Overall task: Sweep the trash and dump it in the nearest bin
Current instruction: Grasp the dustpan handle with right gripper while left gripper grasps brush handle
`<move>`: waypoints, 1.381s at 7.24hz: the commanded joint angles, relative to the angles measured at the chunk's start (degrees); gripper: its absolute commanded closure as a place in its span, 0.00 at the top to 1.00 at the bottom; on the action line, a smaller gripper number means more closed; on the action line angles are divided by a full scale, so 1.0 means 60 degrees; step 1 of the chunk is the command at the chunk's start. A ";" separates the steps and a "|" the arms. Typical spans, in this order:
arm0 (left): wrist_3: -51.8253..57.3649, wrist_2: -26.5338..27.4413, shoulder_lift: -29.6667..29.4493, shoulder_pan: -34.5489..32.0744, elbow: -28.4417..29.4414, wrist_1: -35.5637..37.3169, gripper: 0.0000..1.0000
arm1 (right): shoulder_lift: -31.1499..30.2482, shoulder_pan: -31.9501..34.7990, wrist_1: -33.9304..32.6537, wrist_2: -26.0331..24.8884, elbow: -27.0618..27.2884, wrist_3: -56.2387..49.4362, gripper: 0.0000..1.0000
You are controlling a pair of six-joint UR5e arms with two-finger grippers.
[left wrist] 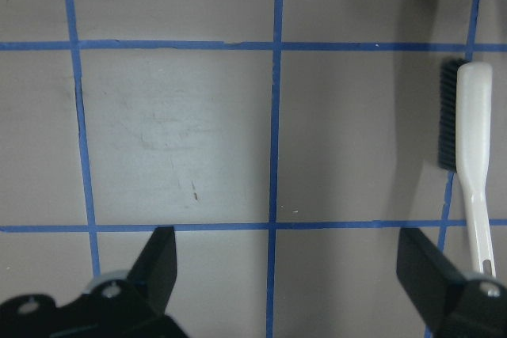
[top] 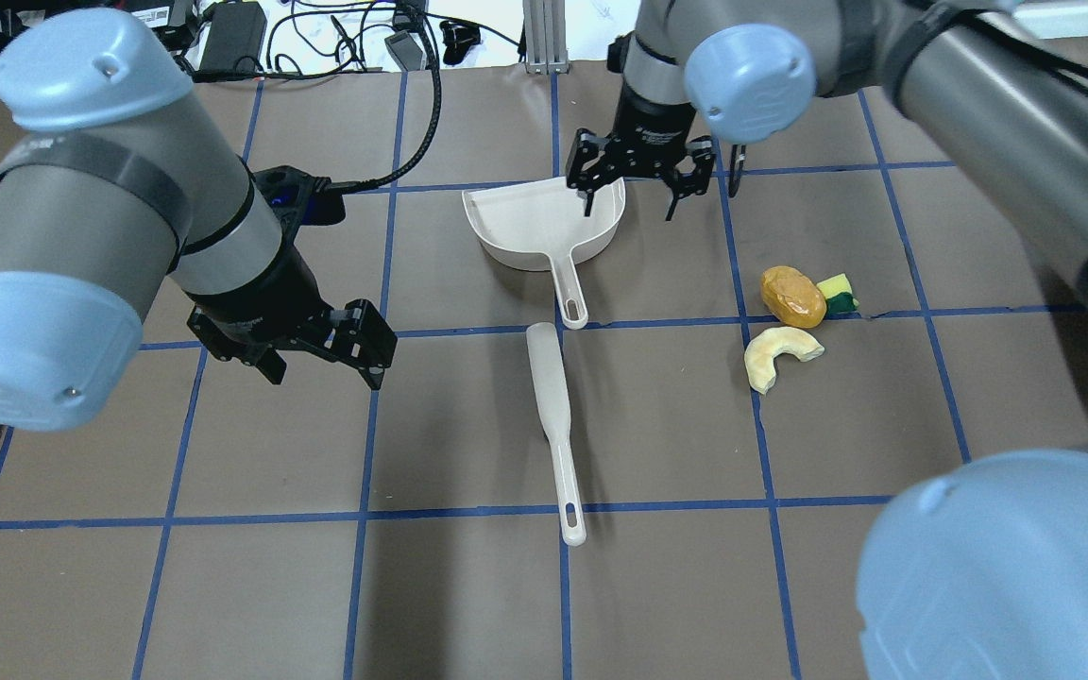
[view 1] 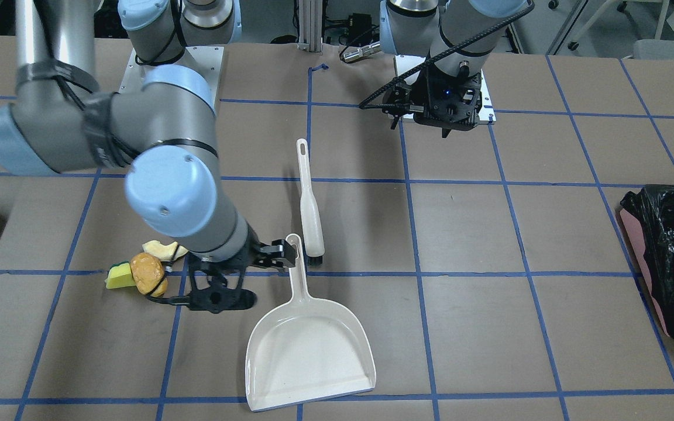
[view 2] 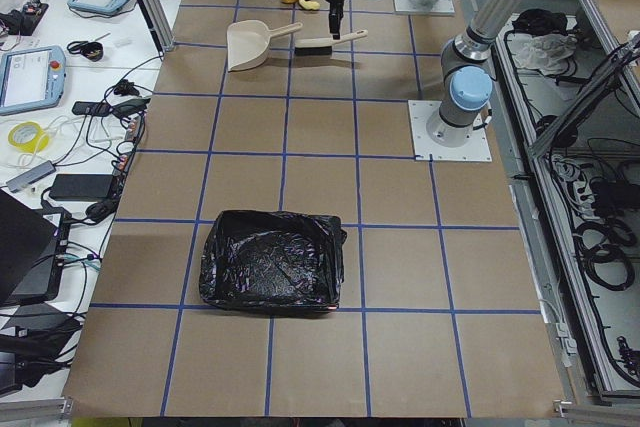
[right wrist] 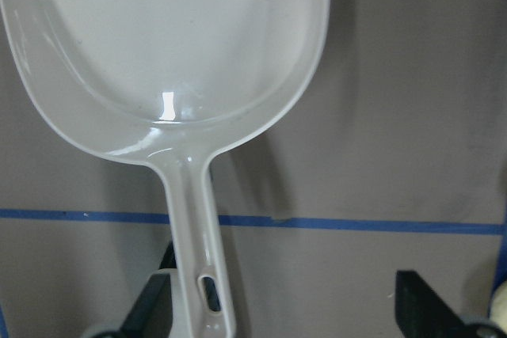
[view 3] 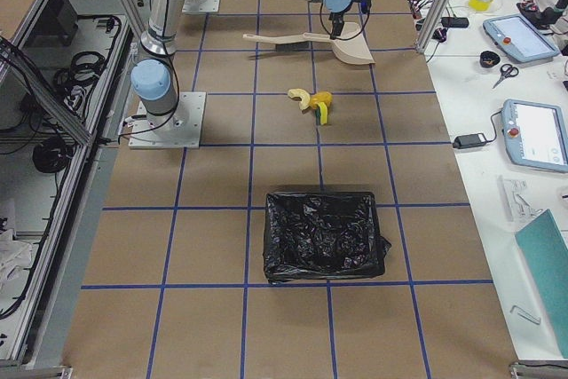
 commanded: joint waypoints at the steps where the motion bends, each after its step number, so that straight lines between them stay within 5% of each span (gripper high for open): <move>1: -0.0618 -0.0016 -0.0041 -0.0739 -0.0568 0.0616 1.00 | 0.0622 0.0669 -0.0672 0.0021 0.0460 0.0478 1.00; 4: -0.0928 -0.0045 0.0018 -0.1241 -0.2004 0.1994 1.00 | 0.0636 0.0962 -0.0527 -0.0521 0.0552 0.0377 0.95; 5: -0.1726 -0.0045 -0.0142 -0.1692 -0.2050 0.2315 1.00 | 0.0636 0.0963 -0.0440 -0.0449 0.0566 0.0319 0.61; 7: -0.2130 -0.0074 -0.0216 -0.2252 -0.2079 0.2407 1.00 | 0.0651 0.0963 -0.0119 -0.0418 0.0596 0.0231 0.17; 10: -0.2656 -0.0454 -0.0464 -0.2297 -0.2167 0.2901 0.98 | 0.0592 0.0861 -0.0059 -0.0521 0.0552 -0.0003 0.00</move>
